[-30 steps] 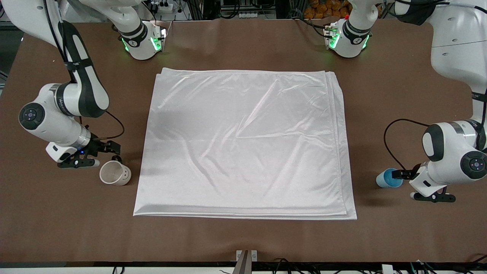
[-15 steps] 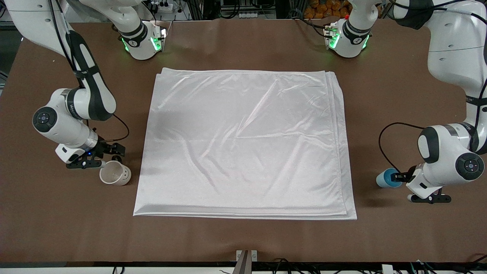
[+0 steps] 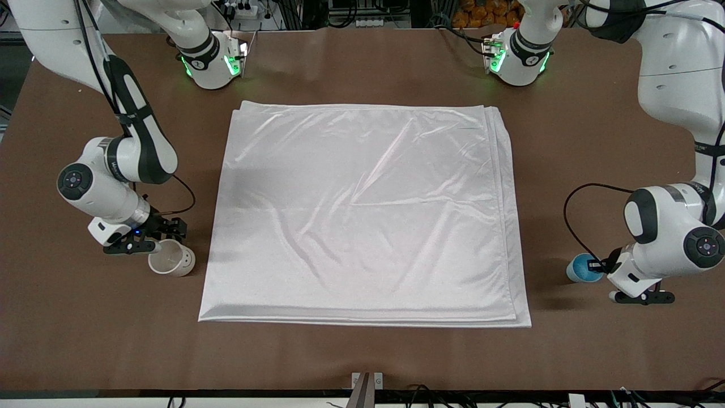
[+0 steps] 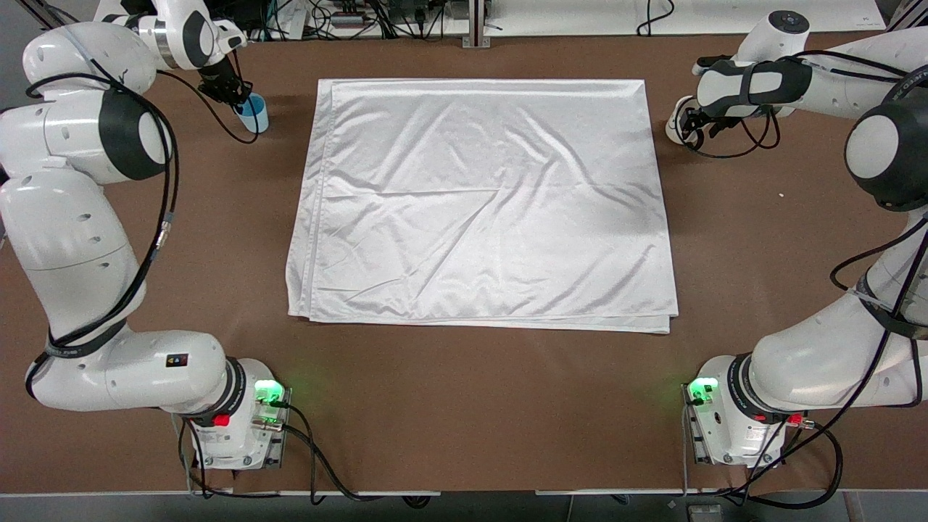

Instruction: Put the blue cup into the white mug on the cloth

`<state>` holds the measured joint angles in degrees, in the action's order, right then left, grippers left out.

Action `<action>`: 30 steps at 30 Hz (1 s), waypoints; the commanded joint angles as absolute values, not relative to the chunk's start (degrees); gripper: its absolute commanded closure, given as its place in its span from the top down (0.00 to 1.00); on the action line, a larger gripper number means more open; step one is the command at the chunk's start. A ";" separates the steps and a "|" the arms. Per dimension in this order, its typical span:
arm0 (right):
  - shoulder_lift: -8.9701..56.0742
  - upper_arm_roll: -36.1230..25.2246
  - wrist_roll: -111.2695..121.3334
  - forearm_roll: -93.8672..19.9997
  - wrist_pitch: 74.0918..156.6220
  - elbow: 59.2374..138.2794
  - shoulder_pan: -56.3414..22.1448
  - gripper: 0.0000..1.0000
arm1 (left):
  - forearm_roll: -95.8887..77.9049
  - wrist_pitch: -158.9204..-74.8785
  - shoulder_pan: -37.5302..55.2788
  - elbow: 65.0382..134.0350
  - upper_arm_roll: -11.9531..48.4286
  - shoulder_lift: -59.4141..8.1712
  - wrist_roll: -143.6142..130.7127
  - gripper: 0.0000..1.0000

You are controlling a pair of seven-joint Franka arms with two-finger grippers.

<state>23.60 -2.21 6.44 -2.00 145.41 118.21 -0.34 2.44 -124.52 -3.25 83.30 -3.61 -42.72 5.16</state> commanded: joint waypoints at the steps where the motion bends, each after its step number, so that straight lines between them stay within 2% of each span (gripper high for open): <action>1: 24.52 -2.11 7.65 -2.72 147.22 118.30 -0.18 0.57 | 1.67 -124.63 -4.31 82.88 -3.43 -41.49 7.03 0.00; 15: 23.56 -2.11 7.65 -2.72 147.22 118.21 -0.44 0.12 | -0.70 -123.84 -4.22 82.88 -3.25 -37.27 6.50 0.00; 22: 21.97 -2.02 7.74 -2.72 146.51 117.25 -0.88 0.00 | -2.02 -121.82 -4.22 82.79 -3.25 -35.95 6.42 0.00; 26: 20.66 -1.93 7.38 -2.81 145.81 116.20 -1.84 0.00 | -3.77 -121.29 -3.78 82.79 -3.25 -35.25 6.07 0.00; 30: 20.04 -1.85 5.63 -3.16 140.73 113.12 -4.21 0.00 | -5.80 -121.11 -3.43 82.79 -3.25 -35.16 5.71 0.00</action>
<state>22.37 -1.99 6.96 -2.00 146.11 115.62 -1.73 -2.82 -122.37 -3.88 82.19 -3.27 -36.57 5.56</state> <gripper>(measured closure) 0.806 0.952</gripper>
